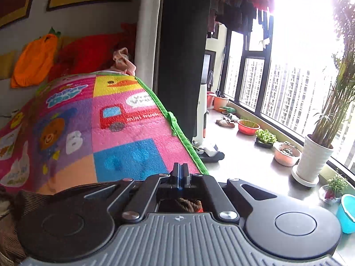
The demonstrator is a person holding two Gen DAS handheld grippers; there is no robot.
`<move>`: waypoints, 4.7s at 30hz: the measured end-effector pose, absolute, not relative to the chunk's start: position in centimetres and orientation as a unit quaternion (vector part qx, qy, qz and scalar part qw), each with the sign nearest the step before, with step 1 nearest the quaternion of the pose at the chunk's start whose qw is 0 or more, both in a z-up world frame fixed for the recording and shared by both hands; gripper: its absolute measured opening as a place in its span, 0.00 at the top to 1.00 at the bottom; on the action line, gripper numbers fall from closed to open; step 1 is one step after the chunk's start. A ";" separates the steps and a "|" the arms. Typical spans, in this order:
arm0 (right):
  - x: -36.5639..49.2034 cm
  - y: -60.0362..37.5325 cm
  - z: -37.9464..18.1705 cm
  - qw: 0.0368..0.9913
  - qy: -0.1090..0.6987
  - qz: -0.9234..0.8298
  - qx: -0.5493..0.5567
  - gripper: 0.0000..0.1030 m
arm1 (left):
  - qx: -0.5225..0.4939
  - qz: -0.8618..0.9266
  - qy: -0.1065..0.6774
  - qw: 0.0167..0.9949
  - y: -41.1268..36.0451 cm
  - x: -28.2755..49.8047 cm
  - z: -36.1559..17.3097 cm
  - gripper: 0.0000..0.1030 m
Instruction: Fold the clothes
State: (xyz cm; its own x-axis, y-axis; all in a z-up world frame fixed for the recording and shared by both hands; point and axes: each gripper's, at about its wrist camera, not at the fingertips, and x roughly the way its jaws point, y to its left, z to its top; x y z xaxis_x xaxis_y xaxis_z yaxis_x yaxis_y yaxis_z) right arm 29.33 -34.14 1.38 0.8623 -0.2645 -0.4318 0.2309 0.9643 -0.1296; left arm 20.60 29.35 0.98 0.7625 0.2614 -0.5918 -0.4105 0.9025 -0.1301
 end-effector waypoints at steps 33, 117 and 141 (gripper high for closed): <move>39.3 -18.0 -6.1 0.892 0.338 0.245 0.172 0.52 | -0.392 -0.170 0.315 0.848 16.4 33.9 -0.6 0.11; -2.8 -14.6 -5.4 0.857 0.263 0.340 -0.283 0.36 | 0.171 -0.059 0.307 0.934 8.5 -1.7 -1.3 0.00; -2.2 -15.0 -5.9 0.904 0.208 0.269 -0.257 0.45 | 0.133 0.074 0.245 0.958 12.1 2.3 2.7 0.00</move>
